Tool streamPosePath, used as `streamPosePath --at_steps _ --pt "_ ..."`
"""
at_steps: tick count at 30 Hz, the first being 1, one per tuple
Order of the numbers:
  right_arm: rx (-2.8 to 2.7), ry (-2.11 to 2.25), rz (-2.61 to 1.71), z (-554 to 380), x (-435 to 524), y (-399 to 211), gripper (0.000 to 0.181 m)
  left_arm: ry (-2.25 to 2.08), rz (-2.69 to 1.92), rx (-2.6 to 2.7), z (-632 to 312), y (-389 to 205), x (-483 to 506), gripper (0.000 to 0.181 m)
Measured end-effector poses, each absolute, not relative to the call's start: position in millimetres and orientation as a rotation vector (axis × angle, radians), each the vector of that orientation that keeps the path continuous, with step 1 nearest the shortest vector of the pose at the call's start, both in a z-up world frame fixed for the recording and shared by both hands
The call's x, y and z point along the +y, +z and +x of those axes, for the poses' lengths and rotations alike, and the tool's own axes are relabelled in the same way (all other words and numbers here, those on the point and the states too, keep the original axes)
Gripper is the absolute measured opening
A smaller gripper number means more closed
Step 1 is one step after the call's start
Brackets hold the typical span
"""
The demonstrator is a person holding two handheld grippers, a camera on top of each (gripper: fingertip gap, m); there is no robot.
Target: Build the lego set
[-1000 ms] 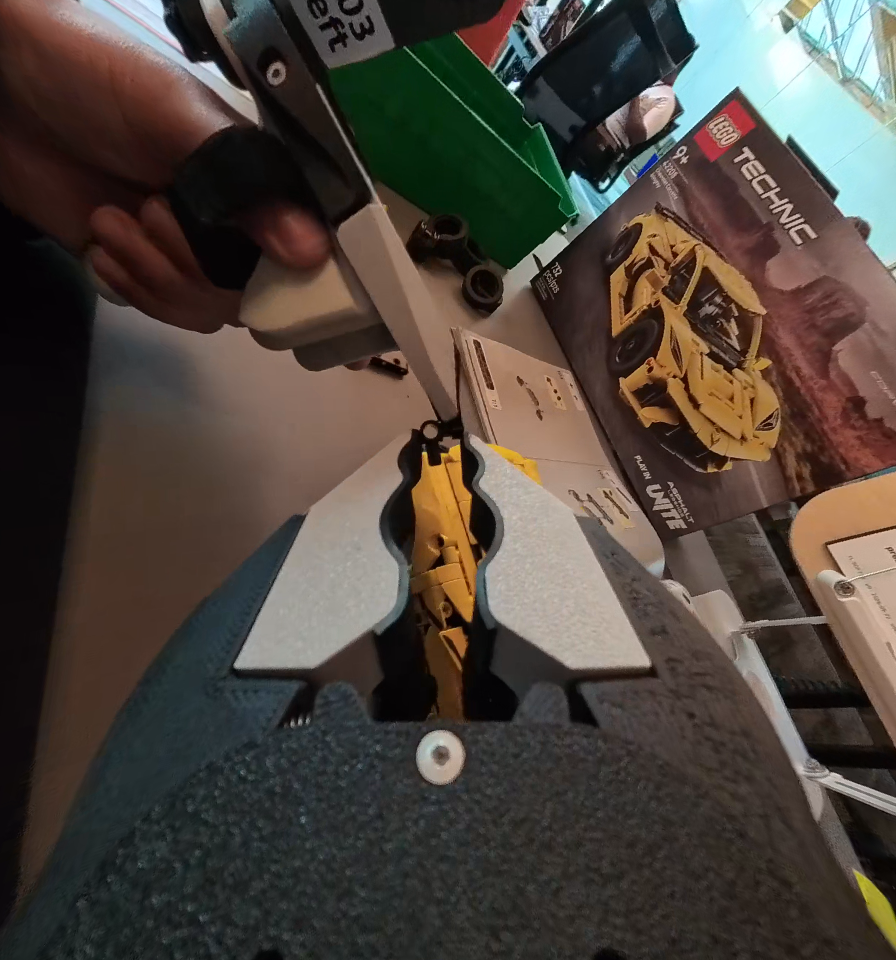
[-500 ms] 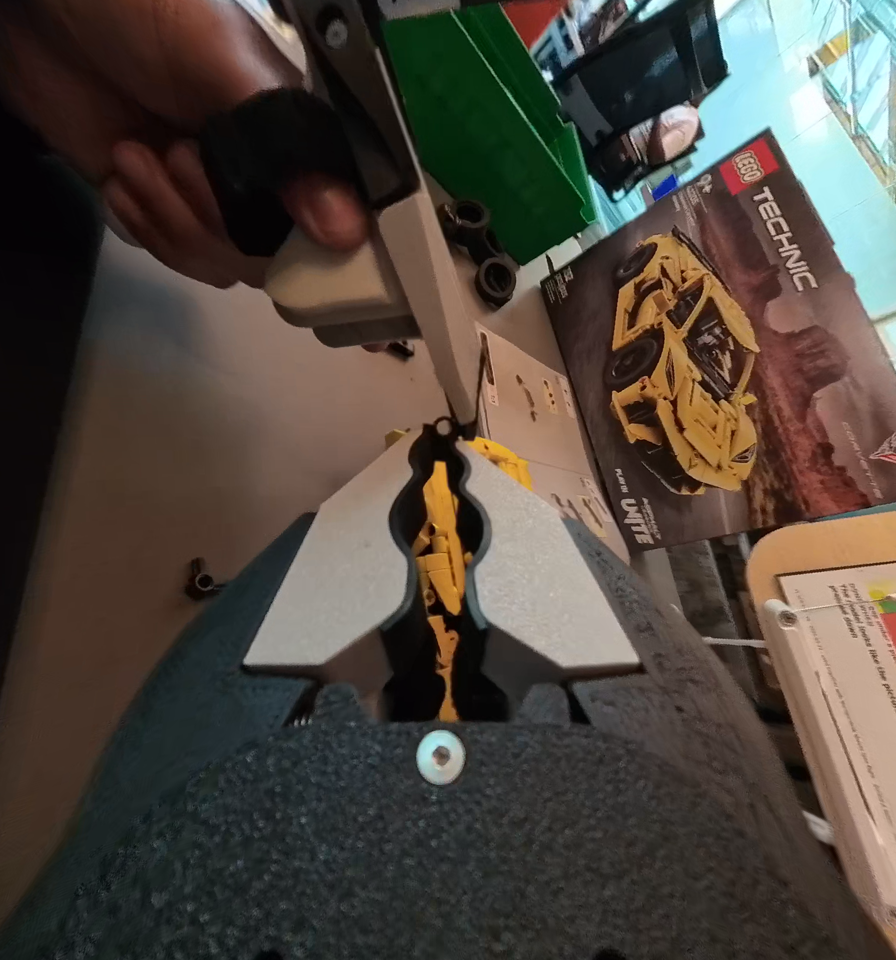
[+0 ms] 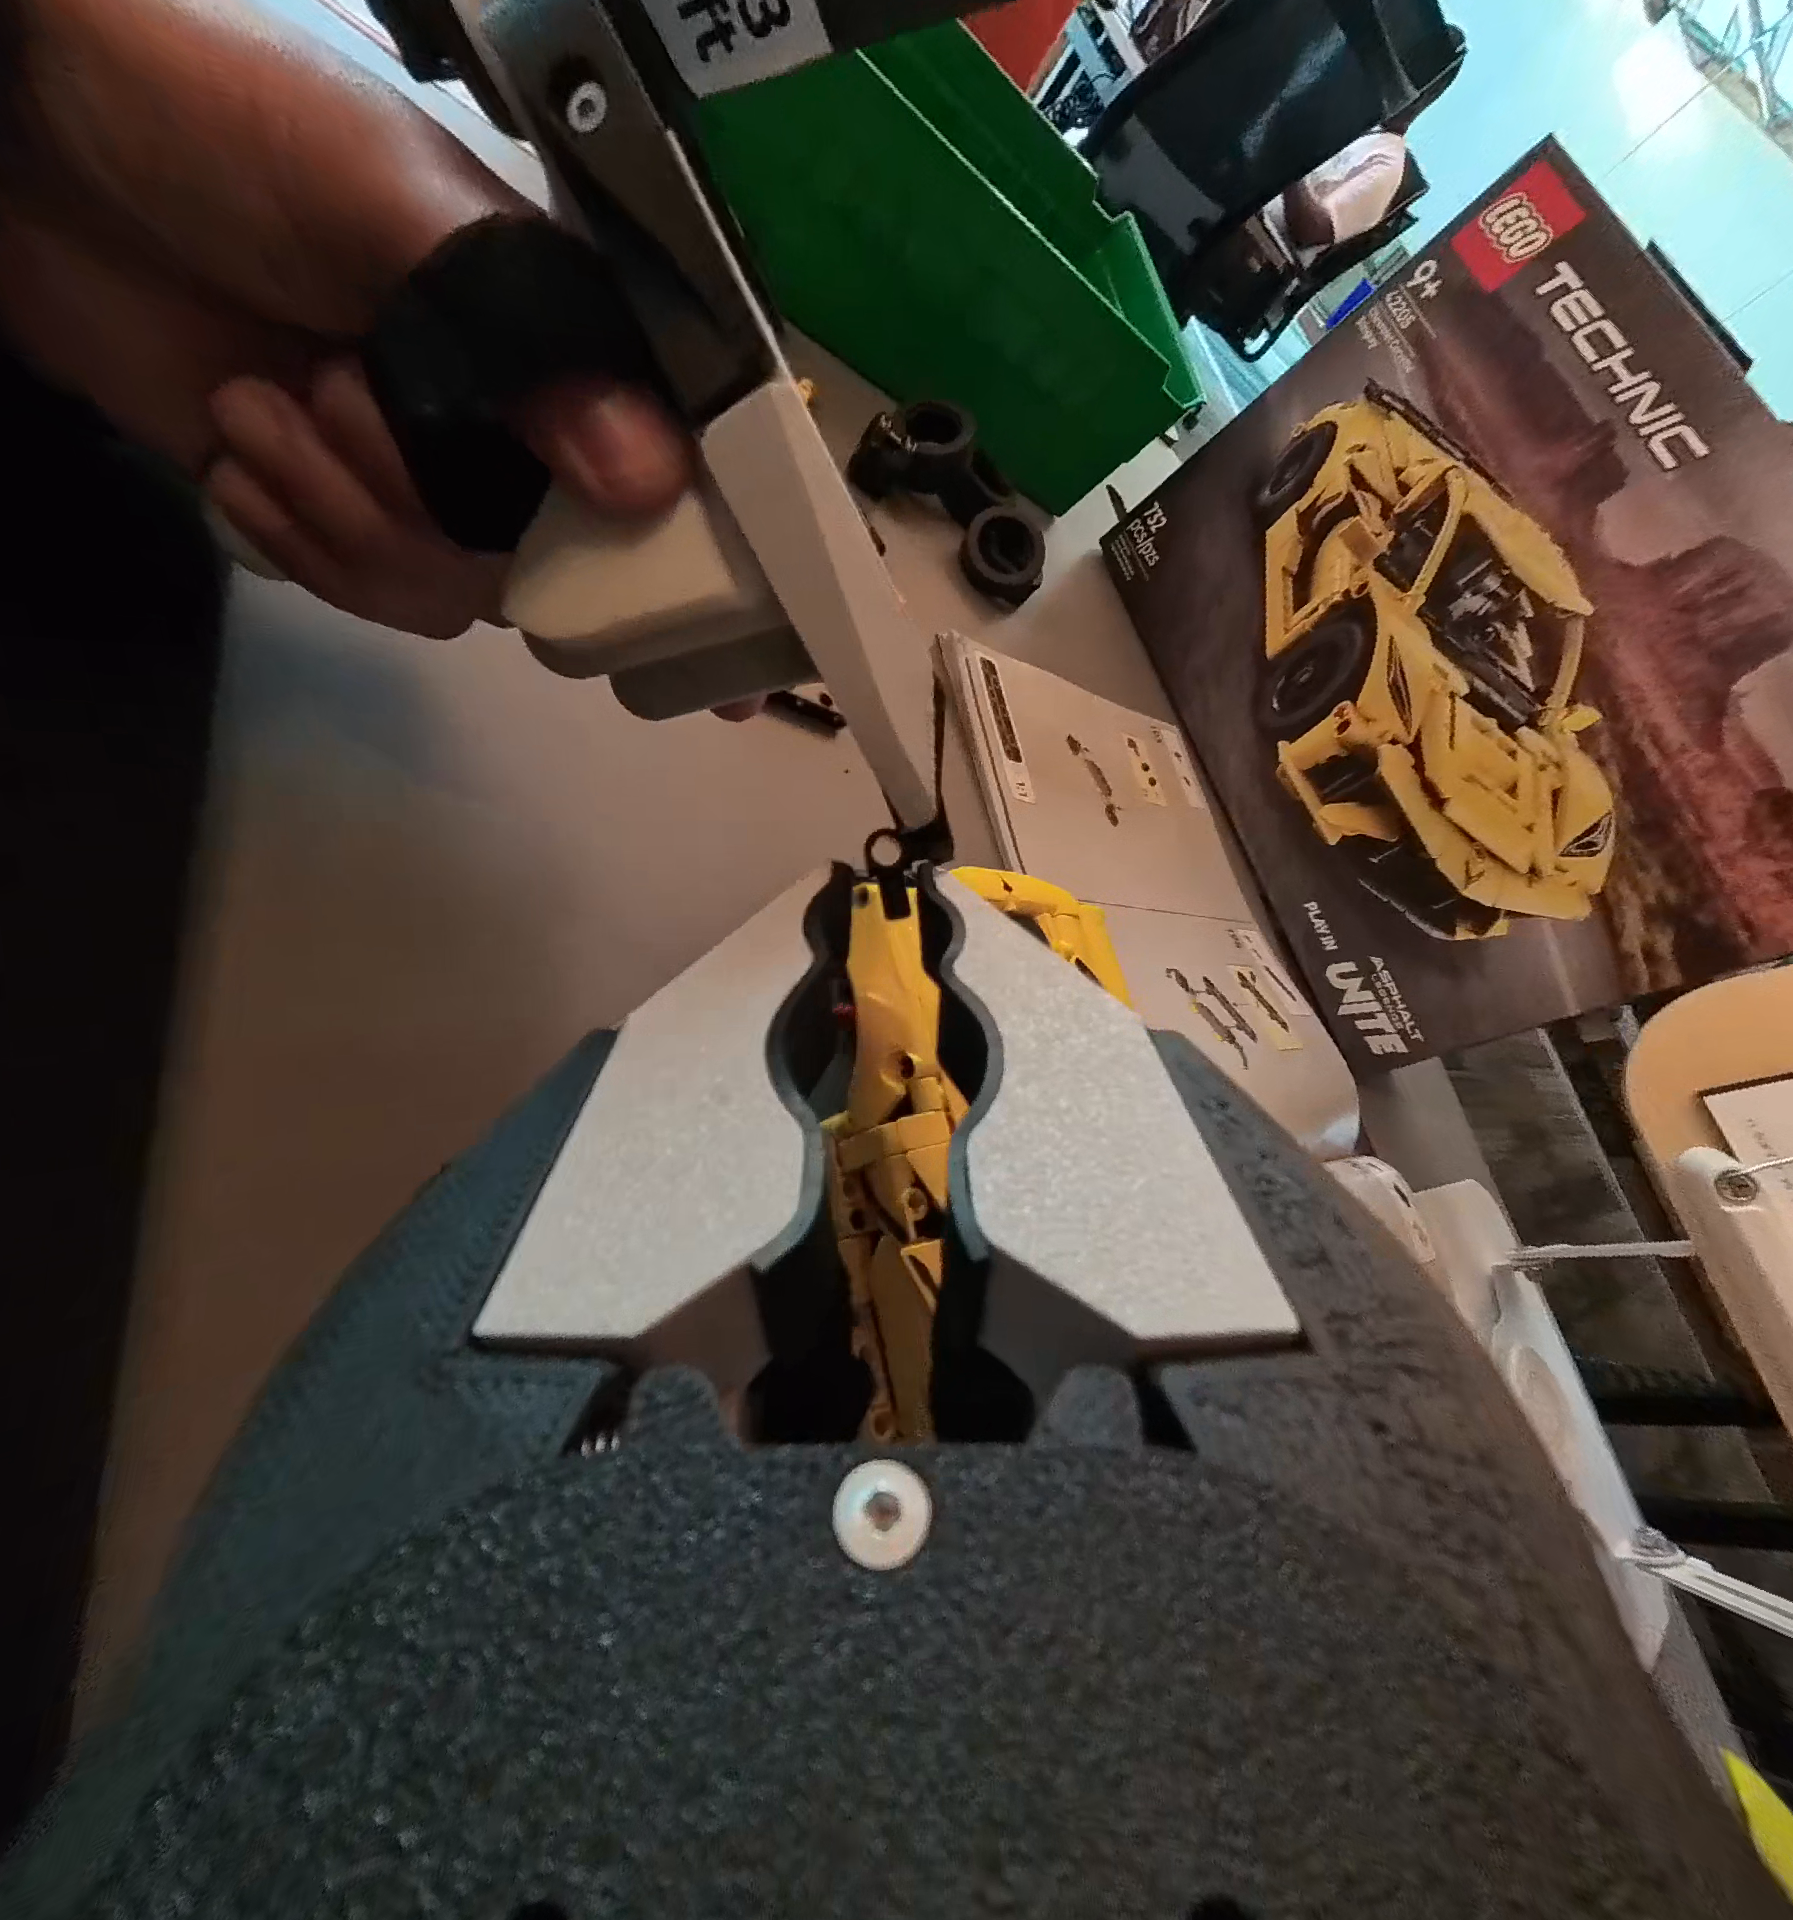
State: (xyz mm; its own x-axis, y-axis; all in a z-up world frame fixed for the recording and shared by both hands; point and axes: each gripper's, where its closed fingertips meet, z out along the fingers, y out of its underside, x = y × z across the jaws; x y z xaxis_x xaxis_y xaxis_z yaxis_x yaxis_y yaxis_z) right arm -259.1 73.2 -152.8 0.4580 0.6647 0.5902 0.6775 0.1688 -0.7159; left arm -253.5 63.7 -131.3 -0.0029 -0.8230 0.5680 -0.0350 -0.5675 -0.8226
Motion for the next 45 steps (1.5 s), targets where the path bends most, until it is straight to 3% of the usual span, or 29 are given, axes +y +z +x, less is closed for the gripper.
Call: streamPosePath --at_steps 4,6,15,27,30,45 --pt "-1.233 -0.021 -1.508 -258.7 72.8 -151.6 0.011 -1.626 -1.652 0.902 -253.8 -130.3 63.1 0.006" --pt "-1.224 -0.072 -1.522 -254.2 77.3 -153.6 0.020 -1.617 -1.646 0.881 -257.2 -128.5 67.4 0.006" --pt "-1.230 -0.057 -1.517 -255.9 75.5 -153.1 0.013 -1.581 -1.629 0.940 -251.8 -130.4 60.3 0.006" --pt "-1.224 -0.047 -1.514 -257.9 75.7 -153.1 0.024 -1.578 -1.631 0.943 -251.2 -132.2 59.1 0.006" --pt "-1.223 -0.034 -1.514 -257.9 74.8 -152.0 0.014 -1.573 -1.631 0.948 -249.9 -132.8 58.1 0.006" --pt "-1.290 -0.187 -1.478 -253.2 79.0 -158.2 0.011 -1.550 -1.672 0.938 -249.1 -139.7 61.0 0.006"
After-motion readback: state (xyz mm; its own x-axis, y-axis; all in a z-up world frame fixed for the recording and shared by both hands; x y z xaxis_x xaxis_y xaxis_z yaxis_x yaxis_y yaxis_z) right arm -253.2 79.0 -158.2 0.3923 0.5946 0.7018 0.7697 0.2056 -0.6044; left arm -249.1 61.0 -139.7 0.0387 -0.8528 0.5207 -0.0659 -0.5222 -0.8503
